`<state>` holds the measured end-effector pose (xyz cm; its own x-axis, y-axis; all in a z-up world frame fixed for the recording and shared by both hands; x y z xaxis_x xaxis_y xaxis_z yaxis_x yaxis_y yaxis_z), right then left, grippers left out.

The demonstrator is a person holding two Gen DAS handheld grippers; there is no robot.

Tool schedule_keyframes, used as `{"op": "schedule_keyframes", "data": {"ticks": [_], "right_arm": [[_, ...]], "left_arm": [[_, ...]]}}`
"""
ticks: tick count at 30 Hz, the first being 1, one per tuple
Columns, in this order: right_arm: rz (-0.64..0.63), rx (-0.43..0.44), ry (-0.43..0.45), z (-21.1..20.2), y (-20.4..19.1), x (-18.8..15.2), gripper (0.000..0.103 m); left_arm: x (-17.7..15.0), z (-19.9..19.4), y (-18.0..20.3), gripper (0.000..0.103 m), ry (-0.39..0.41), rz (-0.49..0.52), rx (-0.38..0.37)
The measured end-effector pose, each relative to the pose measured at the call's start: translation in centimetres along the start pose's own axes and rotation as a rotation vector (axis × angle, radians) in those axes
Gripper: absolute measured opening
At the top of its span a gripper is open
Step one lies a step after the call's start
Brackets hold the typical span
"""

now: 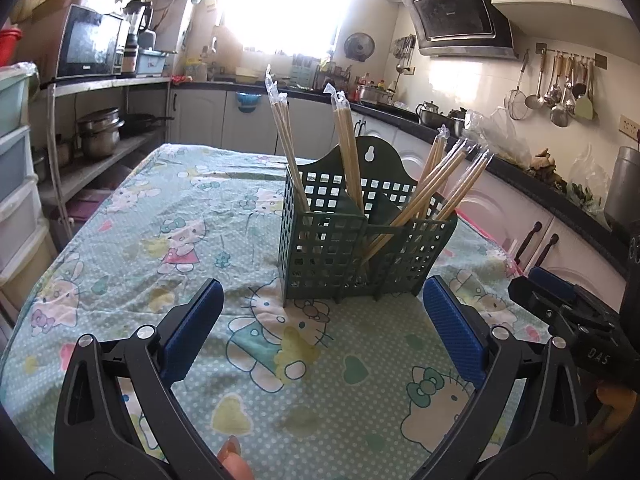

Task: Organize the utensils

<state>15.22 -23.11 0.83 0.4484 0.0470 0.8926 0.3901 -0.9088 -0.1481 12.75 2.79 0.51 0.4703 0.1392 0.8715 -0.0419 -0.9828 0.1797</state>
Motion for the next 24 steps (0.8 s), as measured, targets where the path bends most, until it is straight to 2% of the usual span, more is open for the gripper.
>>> {"op": "schedule_keyframes", "data": {"ticks": [7, 10, 17, 24], "right_arm": [[0.003, -0.023, 0.054, -0.3, 0.5, -0.8, 0.089], [0.023, -0.024, 0.072, -0.3, 0.8, -1.0, 0.095], [-0.010, -0.035, 0.106, -0.5, 0.4, -1.8, 0.095], [-0.005, -0.032, 0.112, -0.5, 0.4, -2.3, 0.096]], "left_arm": [[-0.7, 0.1, 0.4, 0.092, 0.045, 0.034, 0.013], [-1.0, 0.1, 0.6, 0.092, 0.059, 0.046, 0.004], [-1.6, 0.2, 0.8, 0.092, 0.088, 0.056, -0.010], [-2.0, 0.4, 0.7, 0.092, 0.099, 0.057, 0.007]]}}
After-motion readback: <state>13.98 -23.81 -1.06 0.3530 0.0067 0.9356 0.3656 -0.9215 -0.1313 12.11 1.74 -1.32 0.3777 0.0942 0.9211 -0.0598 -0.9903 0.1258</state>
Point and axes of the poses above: each gripper's, at about its wrist camera, not at the fingertips, and z roughly the way its jaws point, y to its right, x to its top, the point moved 2 cm from there along z, roughly the way its jaws point, and after that the axes turned 2 degrees about x, right-handed, at the moved point
